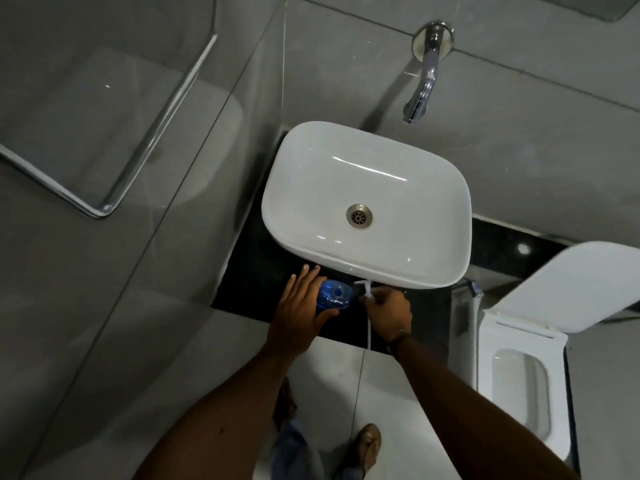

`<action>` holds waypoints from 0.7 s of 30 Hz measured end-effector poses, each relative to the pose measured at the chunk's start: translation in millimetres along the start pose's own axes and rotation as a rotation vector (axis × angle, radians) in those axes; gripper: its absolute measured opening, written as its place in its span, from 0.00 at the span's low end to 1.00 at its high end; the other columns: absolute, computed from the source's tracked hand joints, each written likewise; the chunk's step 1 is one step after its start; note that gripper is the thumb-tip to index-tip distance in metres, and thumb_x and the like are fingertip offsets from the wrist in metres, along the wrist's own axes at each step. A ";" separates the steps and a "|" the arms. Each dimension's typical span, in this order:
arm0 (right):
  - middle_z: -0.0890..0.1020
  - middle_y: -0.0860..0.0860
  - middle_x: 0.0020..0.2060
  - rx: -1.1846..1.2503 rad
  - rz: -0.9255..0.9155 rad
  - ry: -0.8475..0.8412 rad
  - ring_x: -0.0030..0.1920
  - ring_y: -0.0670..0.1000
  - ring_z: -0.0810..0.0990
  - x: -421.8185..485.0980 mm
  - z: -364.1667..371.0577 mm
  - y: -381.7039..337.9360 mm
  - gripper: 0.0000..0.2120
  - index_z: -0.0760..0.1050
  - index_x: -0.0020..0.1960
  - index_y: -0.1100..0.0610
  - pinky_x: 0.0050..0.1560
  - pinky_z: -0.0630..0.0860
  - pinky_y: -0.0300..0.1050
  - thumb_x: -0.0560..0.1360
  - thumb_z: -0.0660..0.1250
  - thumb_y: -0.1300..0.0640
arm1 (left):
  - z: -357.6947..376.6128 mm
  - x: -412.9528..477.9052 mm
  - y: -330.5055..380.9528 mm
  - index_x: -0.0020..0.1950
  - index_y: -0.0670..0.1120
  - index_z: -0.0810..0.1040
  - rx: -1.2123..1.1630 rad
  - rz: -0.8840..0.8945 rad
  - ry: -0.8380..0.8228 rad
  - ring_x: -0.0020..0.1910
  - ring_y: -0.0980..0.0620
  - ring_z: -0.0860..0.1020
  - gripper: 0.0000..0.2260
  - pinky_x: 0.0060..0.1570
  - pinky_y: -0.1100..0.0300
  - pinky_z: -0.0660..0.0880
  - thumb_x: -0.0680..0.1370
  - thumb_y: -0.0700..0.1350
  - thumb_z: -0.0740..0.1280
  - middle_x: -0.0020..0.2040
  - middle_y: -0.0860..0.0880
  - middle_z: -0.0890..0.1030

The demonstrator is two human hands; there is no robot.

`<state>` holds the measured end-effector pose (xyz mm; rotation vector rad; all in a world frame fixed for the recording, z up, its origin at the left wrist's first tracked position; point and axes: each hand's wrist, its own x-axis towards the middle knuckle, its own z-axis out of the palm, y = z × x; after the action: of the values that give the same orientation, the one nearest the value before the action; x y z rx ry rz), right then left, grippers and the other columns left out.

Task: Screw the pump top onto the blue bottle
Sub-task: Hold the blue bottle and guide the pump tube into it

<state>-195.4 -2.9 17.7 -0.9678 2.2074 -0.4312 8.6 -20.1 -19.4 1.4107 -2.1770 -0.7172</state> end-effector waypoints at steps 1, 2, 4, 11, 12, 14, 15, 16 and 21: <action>0.90 0.56 0.50 0.014 -0.021 0.015 0.54 0.58 0.88 -8.0 -6.4 1.0 0.09 0.87 0.56 0.55 0.60 0.82 0.50 0.77 0.75 0.54 | -0.1 0.0 -0.5 0.75 0.41 0.70 0.000 0.004 0.003 0.81 0.46 0.58 0.33 0.81 0.47 0.54 0.76 0.58 0.71 0.79 0.44 0.68; 0.90 0.55 0.49 0.046 -0.046 0.037 0.53 0.57 0.88 -18.1 -12.5 2.6 0.11 0.86 0.58 0.56 0.59 0.82 0.50 0.77 0.76 0.54 | 0.9 -0.2 -1.8 0.75 0.41 0.70 0.000 0.005 0.005 0.81 0.46 0.58 0.32 0.81 0.47 0.54 0.76 0.58 0.71 0.79 0.44 0.68; 0.89 0.56 0.48 0.175 -0.090 0.102 0.50 0.54 0.88 -41.4 -26.4 3.3 0.13 0.84 0.60 0.58 0.59 0.83 0.51 0.77 0.78 0.57 | 3.3 0.1 -3.2 0.75 0.42 0.70 -0.011 0.002 0.001 0.82 0.47 0.57 0.32 0.81 0.46 0.54 0.76 0.58 0.71 0.79 0.44 0.68; 0.83 0.67 0.45 0.691 -0.415 0.238 0.47 0.52 0.85 -96.9 -58.5 -44.9 0.06 0.85 0.53 0.56 0.54 0.83 0.40 0.77 0.76 0.63 | 6.1 -2.0 -5.5 0.75 0.42 0.69 -0.026 0.005 0.012 0.82 0.47 0.57 0.32 0.81 0.45 0.55 0.79 0.61 0.67 0.79 0.45 0.67; 0.83 0.66 0.46 0.712 -0.453 0.254 0.48 0.51 0.86 -98.8 -57.0 -51.7 0.08 0.86 0.53 0.54 0.56 0.82 0.39 0.77 0.76 0.64 | 6.4 -2.3 -5.1 0.75 0.42 0.69 -0.026 0.005 0.015 0.82 0.47 0.57 0.31 0.81 0.45 0.55 0.79 0.60 0.67 0.79 0.44 0.67; 0.85 0.62 0.49 0.714 -0.510 0.269 0.51 0.48 0.86 -100.2 -49.4 -59.7 0.11 0.85 0.55 0.53 0.57 0.81 0.36 0.77 0.75 0.66 | 6.0 -2.3 -4.5 0.75 0.42 0.70 -0.027 0.004 0.022 0.82 0.46 0.58 0.31 0.81 0.46 0.55 0.79 0.59 0.68 0.79 0.44 0.68; 0.85 0.60 0.50 0.702 -0.529 0.271 0.52 0.47 0.86 -99.4 -44.9 -60.6 0.11 0.85 0.56 0.53 0.57 0.81 0.36 0.77 0.75 0.66 | 5.7 -2.2 -4.3 0.75 0.41 0.70 -0.026 0.006 0.026 0.81 0.46 0.58 0.31 0.81 0.46 0.54 0.79 0.59 0.68 0.79 0.44 0.68; 0.85 0.59 0.50 0.686 -0.543 0.272 0.51 0.46 0.86 -98.1 -40.1 -60.3 0.11 0.85 0.56 0.53 0.57 0.81 0.36 0.77 0.75 0.65 | 5.3 -2.0 -4.3 0.75 0.41 0.71 -0.025 0.010 0.027 0.81 0.46 0.59 0.31 0.81 0.46 0.54 0.79 0.59 0.68 0.79 0.43 0.68; 0.82 0.52 0.46 0.580 -0.495 0.238 0.47 0.49 0.84 -86.1 -15.1 -60.5 0.11 0.84 0.50 0.47 0.50 0.82 0.39 0.76 0.77 0.63 | 3.4 -1.5 -3.4 0.75 0.39 0.70 -0.019 0.024 0.014 0.81 0.44 0.59 0.31 0.80 0.42 0.57 0.80 0.59 0.66 0.78 0.42 0.69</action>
<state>-132.2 21.1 99.7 -1.1580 1.8342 -1.3862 9.5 -19.3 -24.3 1.3740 -2.1676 -0.7152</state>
